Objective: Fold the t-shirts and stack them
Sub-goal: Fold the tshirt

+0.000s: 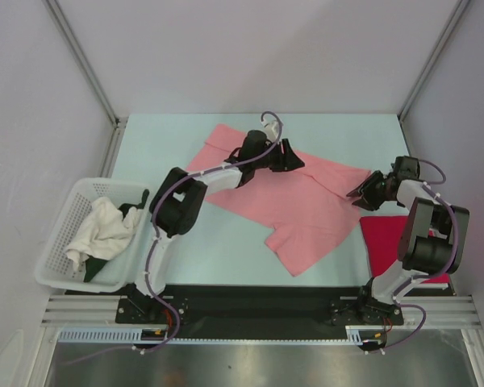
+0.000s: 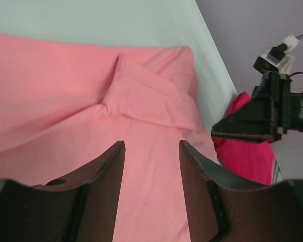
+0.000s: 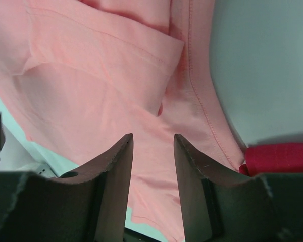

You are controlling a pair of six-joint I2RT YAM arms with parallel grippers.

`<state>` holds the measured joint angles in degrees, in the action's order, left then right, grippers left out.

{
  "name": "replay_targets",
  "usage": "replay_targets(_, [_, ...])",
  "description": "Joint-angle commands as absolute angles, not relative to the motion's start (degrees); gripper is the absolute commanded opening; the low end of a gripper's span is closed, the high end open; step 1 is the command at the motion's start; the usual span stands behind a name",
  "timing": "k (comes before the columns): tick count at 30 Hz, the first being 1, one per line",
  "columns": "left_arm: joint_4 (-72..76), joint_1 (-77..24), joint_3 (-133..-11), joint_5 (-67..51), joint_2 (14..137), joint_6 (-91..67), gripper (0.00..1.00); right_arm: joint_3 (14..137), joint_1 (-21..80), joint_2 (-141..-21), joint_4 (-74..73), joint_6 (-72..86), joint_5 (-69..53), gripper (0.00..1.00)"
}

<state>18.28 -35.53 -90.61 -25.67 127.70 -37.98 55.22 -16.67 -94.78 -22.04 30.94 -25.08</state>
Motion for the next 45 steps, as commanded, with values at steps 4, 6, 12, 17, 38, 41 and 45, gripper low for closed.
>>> replay_targets(4, [20.0,-38.1,-106.9,-19.3,137.8,-36.2,0.55,54.0,-18.3,-90.9,-17.9,31.7,-28.7,0.44])
replay_targets(6, [19.4,-38.3,-110.7,-17.8,140.1,-36.6,0.59,53.5,-18.7,-91.0,-17.1,32.0,-29.1,0.45])
replay_targets(12, [16.8,-38.7,-117.2,-15.6,146.4,-37.0,0.6,53.1,-19.0,-91.7,-15.6,33.6,-30.9,0.45])
replay_targets(17, [14.8,-39.1,-122.4,-14.9,149.9,-38.1,0.6,52.6,-19.1,-92.1,-14.9,34.2,-31.2,0.44])
replay_targets(38, [10.4,-39.7,-125.1,-19.1,153.6,-49.5,0.55,48.5,-19.8,-92.9,-9.5,38.5,-33.5,0.44])
replay_targets(41, [9.5,-39.7,-124.8,-19.4,153.6,-49.6,0.53,48.3,-19.9,-92.9,-9.1,39.0,-33.5,0.44])
replay_targets(45, [9.8,-39.7,-123.8,-19.9,152.8,-48.7,0.5,47.8,-19.9,-93.3,-8.4,39.7,-33.3,0.43])
